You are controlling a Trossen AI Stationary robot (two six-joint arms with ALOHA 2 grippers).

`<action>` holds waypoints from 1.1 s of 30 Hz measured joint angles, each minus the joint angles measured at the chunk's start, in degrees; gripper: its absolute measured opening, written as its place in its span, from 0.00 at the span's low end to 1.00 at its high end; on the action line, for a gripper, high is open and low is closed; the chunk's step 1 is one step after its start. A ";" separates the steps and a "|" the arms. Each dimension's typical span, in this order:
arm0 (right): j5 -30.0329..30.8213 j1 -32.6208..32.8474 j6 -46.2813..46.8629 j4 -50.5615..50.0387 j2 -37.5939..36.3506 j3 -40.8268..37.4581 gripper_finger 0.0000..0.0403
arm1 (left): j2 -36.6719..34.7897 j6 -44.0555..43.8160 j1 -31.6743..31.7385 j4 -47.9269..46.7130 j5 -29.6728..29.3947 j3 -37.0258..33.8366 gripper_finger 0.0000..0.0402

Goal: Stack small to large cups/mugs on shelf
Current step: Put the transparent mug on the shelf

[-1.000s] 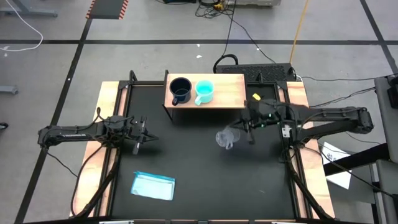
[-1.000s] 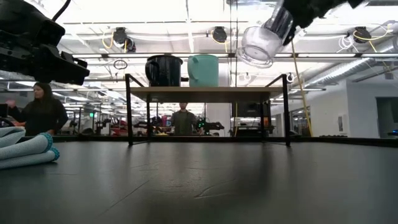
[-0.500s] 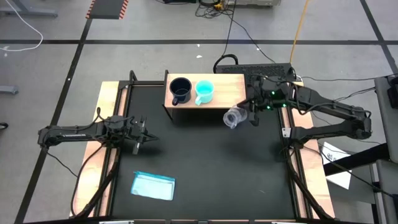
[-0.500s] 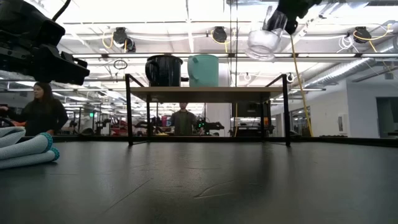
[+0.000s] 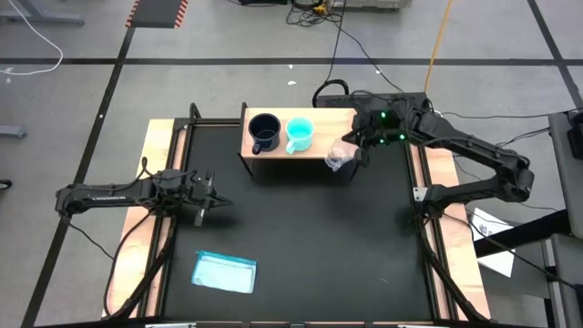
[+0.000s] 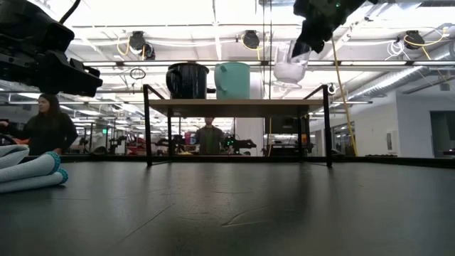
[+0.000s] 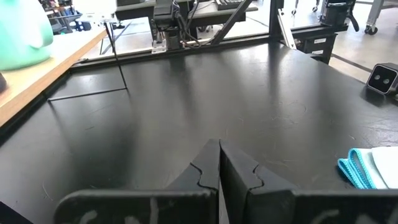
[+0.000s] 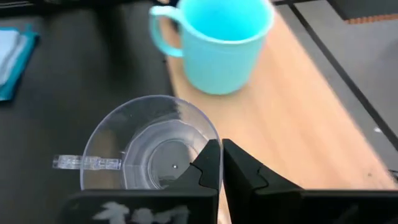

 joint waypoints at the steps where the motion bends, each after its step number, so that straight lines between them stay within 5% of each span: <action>1: 0.00 -0.70 -0.67 -0.53 0.48 0.85 0.00 | 0.01 0.11 0.00 0.00 -0.02 0.00 0.02; 18: 0.09 -4.69 -4.44 -21.68 17.87 26.70 0.00 | 0.01 0.20 0.00 -0.20 -0.02 0.00 0.02; 33: 0.11 -4.96 -5.18 -19.28 20.63 26.81 0.00 | 0.00 0.11 0.00 -0.20 -0.03 0.00 0.02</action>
